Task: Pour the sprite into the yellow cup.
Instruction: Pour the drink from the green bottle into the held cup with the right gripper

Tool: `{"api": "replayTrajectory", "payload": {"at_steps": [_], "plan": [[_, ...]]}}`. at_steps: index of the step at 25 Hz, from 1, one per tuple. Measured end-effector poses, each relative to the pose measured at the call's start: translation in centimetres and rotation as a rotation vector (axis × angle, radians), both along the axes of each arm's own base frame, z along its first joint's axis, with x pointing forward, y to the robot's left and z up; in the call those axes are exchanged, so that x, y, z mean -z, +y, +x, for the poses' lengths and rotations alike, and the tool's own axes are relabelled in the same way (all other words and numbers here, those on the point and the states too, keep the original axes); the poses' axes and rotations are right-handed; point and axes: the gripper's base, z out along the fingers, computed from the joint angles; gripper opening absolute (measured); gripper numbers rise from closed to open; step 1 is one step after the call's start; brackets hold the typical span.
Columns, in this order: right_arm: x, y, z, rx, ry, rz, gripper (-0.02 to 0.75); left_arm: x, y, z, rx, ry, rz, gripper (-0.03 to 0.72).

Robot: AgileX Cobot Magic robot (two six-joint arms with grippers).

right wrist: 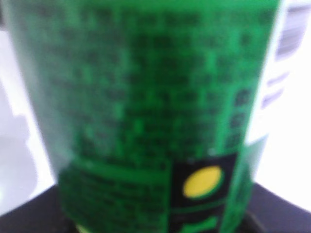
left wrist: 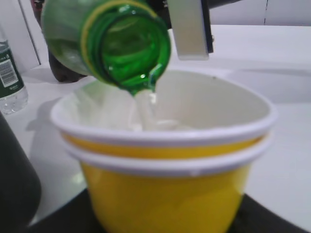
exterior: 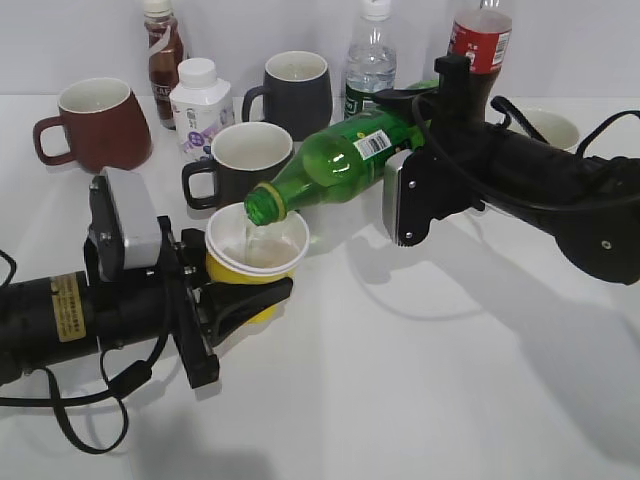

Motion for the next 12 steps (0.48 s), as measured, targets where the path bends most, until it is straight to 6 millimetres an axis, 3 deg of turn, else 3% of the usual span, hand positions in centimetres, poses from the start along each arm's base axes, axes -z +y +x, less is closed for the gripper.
{"api": "replayTrajectory", "payload": {"at_steps": [12], "plan": [[-0.32,0.05,-0.01,-0.007,-0.043,0.002,0.375,0.01,-0.02,-0.04,0.005,-0.001,0.001,0.328]]}}
